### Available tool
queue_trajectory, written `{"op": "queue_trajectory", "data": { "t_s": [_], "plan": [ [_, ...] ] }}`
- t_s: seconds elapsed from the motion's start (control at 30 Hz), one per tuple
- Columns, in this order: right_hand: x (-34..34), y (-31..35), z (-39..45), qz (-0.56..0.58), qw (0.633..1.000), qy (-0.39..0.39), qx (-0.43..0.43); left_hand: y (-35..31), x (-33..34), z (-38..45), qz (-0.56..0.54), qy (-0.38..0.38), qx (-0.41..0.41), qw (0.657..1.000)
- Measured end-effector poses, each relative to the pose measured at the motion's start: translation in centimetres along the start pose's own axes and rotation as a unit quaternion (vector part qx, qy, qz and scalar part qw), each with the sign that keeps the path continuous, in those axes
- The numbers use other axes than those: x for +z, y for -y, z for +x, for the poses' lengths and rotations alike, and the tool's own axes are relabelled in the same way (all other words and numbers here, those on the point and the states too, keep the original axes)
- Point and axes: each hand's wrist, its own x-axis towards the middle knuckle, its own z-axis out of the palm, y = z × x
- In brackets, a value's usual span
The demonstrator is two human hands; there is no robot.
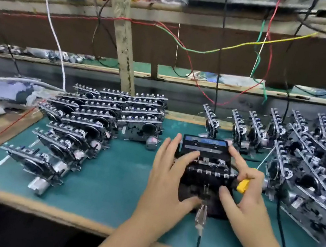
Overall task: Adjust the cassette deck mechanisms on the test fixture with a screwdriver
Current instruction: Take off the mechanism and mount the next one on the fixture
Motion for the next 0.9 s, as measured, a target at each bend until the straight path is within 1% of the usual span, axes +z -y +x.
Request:
{"op": "queue_trajectory", "data": {
  "t_s": [0.07, 0.13, 0.2, 0.33, 0.53, 0.9],
  "plan": [
    [0.1, 0.0, 0.3, 0.007, 1.000, -0.011, -0.010, -0.1, -0.3, -0.7, -0.002, -0.048, 0.030, 0.998],
    [0.1, -0.1, 0.2, 0.005, 1.000, -0.020, -0.014, -0.4, -0.4, -1.2, -0.040, -0.070, 0.047, 0.996],
    [0.0, -0.1, 0.1, 0.006, 0.999, -0.032, -0.021, -0.8, -0.4, -1.4, -0.098, -0.052, 0.047, 0.993],
    [-0.2, 0.4, 0.1, 0.011, 0.999, -0.034, -0.023, -1.3, -0.3, -0.7, -0.127, -0.022, 0.043, 0.991],
    [-0.2, 0.8, 0.1, 0.006, 1.000, -0.025, -0.017, -1.2, -0.9, 0.0, -0.112, 0.003, 0.062, 0.992],
    [-0.2, 0.8, 0.0, 0.012, 1.000, -0.020, -0.002, -1.2, -0.8, 0.1, -0.123, -0.003, 0.049, 0.991]
  ]
}}
